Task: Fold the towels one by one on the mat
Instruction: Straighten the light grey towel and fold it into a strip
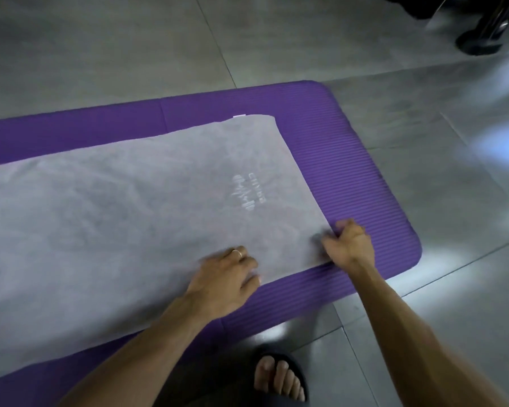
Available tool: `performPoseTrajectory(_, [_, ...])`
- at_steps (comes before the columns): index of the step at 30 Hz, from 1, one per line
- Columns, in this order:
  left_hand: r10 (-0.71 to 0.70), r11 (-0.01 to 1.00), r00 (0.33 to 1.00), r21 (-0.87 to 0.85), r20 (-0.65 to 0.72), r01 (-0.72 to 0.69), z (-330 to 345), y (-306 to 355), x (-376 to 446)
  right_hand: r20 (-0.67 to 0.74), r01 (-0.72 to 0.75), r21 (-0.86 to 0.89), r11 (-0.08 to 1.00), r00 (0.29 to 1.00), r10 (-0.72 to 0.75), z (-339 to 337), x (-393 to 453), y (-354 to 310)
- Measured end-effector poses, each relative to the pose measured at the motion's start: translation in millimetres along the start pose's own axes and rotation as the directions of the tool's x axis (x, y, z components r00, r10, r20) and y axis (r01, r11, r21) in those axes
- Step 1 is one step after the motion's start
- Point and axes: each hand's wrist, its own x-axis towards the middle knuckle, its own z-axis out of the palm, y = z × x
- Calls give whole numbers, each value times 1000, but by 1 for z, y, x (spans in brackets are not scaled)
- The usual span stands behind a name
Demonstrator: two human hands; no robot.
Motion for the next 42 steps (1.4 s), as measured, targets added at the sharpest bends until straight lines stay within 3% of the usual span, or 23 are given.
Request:
performPoseTrajectory(2, [-54, 998, 995, -40, -80, 51, -9, -11, 12, -86, 89, -44, 995, 992, -93, 3, 8, -31])
performPoseTrajectory(7, [-188, 979, 935, 26, -299, 204, -48, -64, 64, -49, 329, 26, 944, 944, -327, 19, 60, -121])
performPoseTrajectory(10, [-305, 942, 906, 51, -292, 333, -75, -98, 101, -66, 384, 53, 922, 922, -381, 26, 100, -161])
performPoseTrajectory(14, [-403, 891, 865, 86, -298, 445, -105, -150, 149, -150, 388, -60, 920, 907, -393, 29, 162, -209])
performPoseTrajectory(17, [-489, 832, 831, 144, -265, 535, -115, -173, 176, -12, 314, -89, 945, 948, -317, 26, 197, -234])
performPoseTrajectory(19, [-532, 805, 814, 159, -232, 571, -118, -180, 187, 90, 357, -100, 929, 933, -349, 26, 208, -243])
performPoseTrajectory(22, [-509, 826, 837, 162, -199, 540, -123, -183, 194, 121, 441, 180, 879, 877, -465, 28, 216, -244])
performPoseTrajectory(24, [-496, 848, 845, 99, -200, 521, -128, -184, 196, 63, 445, 412, 795, 857, -512, 32, 216, -238])
performPoseTrajectory(28, [-466, 884, 856, -71, -222, 463, -131, -189, 213, -175, 440, 520, 732, 894, -413, 32, 225, -226])
performPoseTrajectory(31, [-436, 894, 858, -21, -272, 448, -124, -183, 229, -210, 486, 368, 793, 874, -438, 32, 233, -224])
performPoseTrajectory(33, [-377, 898, 834, 62, -402, 436, -112, -170, 228, -249, 507, 115, 854, 847, -469, 31, 228, -223])
performPoseTrajectory(35, [-256, 932, 828, 100, -499, 349, -92, -154, 216, -341, 550, -114, 827, 760, -553, 39, 205, -224])
performPoseTrajectory(36, [-195, 948, 842, 122, -504, 293, -80, -149, 208, -326, 629, -134, 766, 702, -633, 48, 186, -225])
performPoseTrajectory(38, [-178, 956, 914, 156, -364, 248, -61, -143, 197, -100, 810, -94, 579, 571, -815, 71, 148, -219])
performPoseTrajectory(40, [-263, 925, 942, 223, -209, 308, -53, -144, 194, 119, 853, -229, 468, 502, -857, 86, 138, -198])
performPoseTrajectory(42, [-318, 893, 939, 291, -133, 344, -51, -148, 197, 133, 750, -398, 529, 617, -775, 77, 165, -181])
